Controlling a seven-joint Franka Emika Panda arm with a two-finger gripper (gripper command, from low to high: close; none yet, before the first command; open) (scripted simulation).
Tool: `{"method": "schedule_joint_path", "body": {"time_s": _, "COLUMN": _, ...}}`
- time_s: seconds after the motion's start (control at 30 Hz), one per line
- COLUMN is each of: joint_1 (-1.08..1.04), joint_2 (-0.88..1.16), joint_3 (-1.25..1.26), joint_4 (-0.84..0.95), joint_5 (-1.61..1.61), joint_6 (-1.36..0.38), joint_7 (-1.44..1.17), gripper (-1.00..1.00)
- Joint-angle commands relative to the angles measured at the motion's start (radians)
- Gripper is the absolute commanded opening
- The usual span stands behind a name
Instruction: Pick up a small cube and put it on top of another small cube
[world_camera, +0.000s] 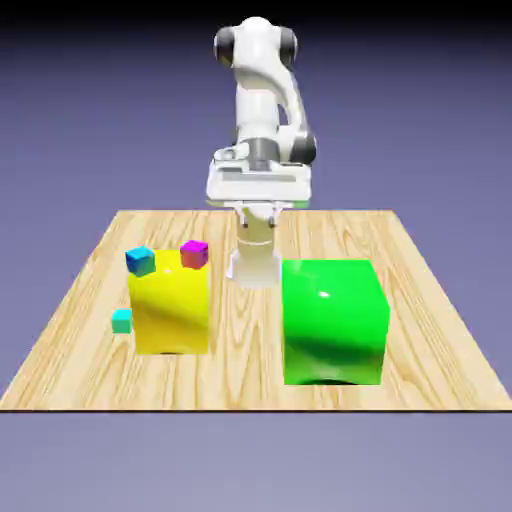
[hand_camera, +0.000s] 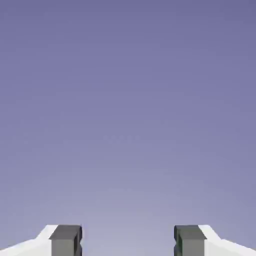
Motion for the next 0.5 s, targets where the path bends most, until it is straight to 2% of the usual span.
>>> {"method": "schedule_joint_path", "body": {"time_s": 0.0, "joint_1": -0.017, "joint_2": 0.036, "joint_3": -0.016, "joint_4": 0.029, "joint_5": 0.014, "joint_6": -0.042, "joint_7": 0.007, "gripper": 0.0}}
{"method": "schedule_joint_path", "body": {"time_s": 0.47, "joint_1": -0.254, "joint_2": 0.544, "joint_3": -0.242, "joint_4": 0.43, "joint_5": 0.212, "joint_6": -0.636, "joint_7": 0.107, "gripper": 0.0}}
